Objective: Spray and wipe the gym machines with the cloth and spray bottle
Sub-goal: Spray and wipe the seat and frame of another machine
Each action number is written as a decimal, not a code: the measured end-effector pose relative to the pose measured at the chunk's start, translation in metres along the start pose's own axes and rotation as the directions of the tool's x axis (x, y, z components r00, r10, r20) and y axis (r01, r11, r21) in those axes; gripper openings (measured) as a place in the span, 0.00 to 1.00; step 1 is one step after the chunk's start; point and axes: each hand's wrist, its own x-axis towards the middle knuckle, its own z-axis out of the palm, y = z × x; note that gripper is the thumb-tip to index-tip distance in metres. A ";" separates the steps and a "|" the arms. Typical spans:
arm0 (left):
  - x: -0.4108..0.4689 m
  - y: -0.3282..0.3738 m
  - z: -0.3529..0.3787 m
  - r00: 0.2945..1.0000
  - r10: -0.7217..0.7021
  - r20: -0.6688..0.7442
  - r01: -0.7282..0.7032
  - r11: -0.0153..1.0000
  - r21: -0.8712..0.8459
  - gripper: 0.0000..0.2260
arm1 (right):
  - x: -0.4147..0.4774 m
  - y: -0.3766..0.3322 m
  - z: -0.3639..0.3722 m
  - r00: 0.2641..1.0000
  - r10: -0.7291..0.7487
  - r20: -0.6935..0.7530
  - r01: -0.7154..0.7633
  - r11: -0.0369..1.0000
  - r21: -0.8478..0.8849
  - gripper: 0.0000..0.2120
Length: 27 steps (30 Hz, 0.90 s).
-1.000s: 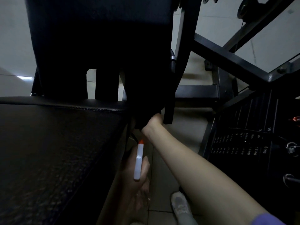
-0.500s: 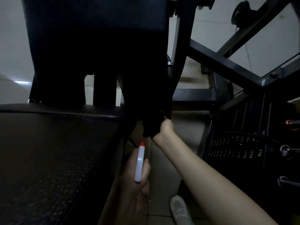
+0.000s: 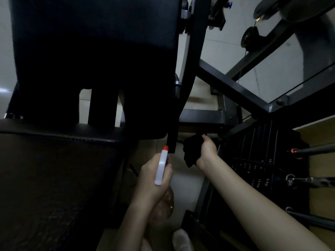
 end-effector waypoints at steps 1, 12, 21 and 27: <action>0.005 0.002 0.002 1.000 -0.010 -0.014 0.009 1.000 -0.022 0.11 | 0.003 -0.002 -0.002 1.000 -0.008 -0.005 0.008 1.000 -0.010 0.19; 0.055 0.016 0.016 0.990 -0.031 -0.137 0.021 0.997 -0.071 0.16 | 0.029 -0.024 -0.012 0.998 -0.056 -0.005 0.056 0.997 -0.056 0.12; 0.056 0.025 0.022 0.971 0.085 -0.223 -0.081 0.996 0.029 0.16 | 0.041 -0.027 0.000 0.999 -0.032 0.021 0.034 0.998 -0.057 0.16; 0.054 0.023 0.021 0.965 0.089 -0.245 -0.069 0.994 0.090 0.18 | 0.044 -0.026 -0.002 0.997 -0.075 0.025 0.077 0.992 -0.097 0.12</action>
